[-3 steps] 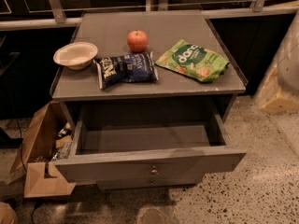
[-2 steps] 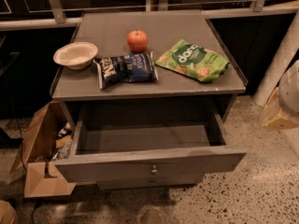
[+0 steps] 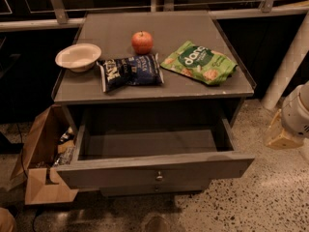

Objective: Close top drawer

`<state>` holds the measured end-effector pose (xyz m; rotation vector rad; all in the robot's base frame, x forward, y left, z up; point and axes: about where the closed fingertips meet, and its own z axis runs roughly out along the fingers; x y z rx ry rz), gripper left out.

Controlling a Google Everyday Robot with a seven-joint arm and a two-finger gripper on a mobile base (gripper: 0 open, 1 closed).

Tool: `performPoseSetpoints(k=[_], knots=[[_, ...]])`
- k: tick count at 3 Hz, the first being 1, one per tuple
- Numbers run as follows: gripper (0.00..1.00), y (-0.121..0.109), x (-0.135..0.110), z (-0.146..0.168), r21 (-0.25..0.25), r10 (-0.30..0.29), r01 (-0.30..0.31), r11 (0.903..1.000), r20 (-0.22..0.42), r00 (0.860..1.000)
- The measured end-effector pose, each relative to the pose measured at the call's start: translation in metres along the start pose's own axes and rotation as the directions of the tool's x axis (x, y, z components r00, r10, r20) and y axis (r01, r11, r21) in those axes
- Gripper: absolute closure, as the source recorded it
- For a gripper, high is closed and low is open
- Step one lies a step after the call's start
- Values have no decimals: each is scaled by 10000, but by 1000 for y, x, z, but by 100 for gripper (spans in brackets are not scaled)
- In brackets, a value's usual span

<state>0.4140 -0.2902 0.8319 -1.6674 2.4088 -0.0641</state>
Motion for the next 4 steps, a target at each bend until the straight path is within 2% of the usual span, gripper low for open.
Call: performPoseSetpoints(k=[1, 2, 3, 4], knots=[[100, 18, 0, 24, -678, 211, -209, 9975, 22, 9998], [100, 34, -13, 57, -1188, 343, -306, 9924, 294, 9990], [100, 35, -29, 84, -1374, 446, -368, 9898, 539, 9975], [100, 36, -48, 134, -1631, 579, -488, 9854, 517, 9970]])
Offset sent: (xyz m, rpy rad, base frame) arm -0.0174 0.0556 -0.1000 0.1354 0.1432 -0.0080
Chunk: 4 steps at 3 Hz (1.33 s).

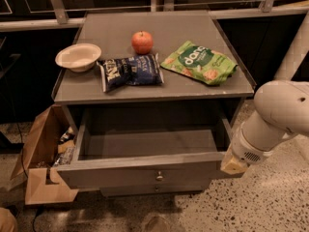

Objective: Close top drawer

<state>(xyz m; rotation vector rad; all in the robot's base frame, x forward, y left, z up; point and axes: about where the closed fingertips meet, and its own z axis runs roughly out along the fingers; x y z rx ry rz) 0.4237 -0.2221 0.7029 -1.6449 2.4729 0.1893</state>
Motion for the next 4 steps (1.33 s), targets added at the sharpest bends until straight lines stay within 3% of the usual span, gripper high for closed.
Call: performPoseSetpoints(k=[1, 2, 3, 4], knots=[[100, 0, 0, 0, -2, 6, -6, 10000, 2, 10000], [100, 6, 6, 17, -436, 177, -180, 9989, -75, 9998], [100, -1, 3, 39, -555, 308, -317, 9980, -173, 9994], [100, -17, -15, 43, -190, 140, -142, 9997, -86, 9999]])
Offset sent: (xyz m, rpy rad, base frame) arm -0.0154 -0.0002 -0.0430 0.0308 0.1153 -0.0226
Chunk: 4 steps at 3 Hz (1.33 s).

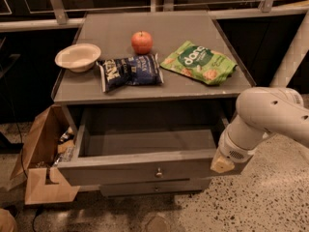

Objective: Close top drawer

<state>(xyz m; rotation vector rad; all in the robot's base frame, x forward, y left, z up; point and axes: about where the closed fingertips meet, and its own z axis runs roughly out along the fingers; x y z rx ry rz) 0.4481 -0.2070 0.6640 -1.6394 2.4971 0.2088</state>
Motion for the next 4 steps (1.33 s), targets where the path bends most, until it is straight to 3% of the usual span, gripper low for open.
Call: performPoseSetpoints(k=[1, 2, 4], knots=[[100, 0, 0, 0, 3, -1, 1, 10000, 0, 10000], [100, -15, -21, -4, 409, -165, 163, 9990, 35, 9999], [100, -14, -19, -1, 327, -44, 44, 9995, 21, 10000]])
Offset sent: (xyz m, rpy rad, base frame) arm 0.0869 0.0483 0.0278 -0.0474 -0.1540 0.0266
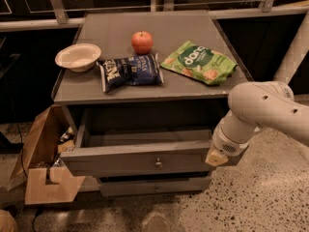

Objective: Close top drawer

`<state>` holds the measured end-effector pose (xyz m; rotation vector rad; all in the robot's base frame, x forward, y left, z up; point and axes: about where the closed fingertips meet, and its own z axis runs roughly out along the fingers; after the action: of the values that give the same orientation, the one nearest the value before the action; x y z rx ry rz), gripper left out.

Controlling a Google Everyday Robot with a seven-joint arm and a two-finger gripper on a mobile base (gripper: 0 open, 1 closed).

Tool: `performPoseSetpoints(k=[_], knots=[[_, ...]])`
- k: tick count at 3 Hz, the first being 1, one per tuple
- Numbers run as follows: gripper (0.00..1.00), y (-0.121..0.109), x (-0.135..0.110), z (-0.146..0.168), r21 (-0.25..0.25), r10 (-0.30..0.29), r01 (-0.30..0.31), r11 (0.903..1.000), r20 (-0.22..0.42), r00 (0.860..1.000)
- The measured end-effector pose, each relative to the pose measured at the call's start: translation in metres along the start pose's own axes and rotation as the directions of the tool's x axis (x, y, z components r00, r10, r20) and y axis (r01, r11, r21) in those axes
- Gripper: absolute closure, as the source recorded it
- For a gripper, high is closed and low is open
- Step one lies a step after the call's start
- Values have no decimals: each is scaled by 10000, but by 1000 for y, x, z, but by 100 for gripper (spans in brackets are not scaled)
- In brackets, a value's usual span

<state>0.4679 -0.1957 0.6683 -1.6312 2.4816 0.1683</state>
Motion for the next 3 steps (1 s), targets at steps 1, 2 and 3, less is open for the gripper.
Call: performPoseSetpoints(k=[1, 2, 3], knots=[[100, -17, -13, 2, 233, 261, -266, 9994, 245, 9994], [100, -26, -23, 1, 397, 328, -345, 9986, 413, 9986], [100, -47, -48, -5, 751, 386, -441, 9962, 736, 9965]])
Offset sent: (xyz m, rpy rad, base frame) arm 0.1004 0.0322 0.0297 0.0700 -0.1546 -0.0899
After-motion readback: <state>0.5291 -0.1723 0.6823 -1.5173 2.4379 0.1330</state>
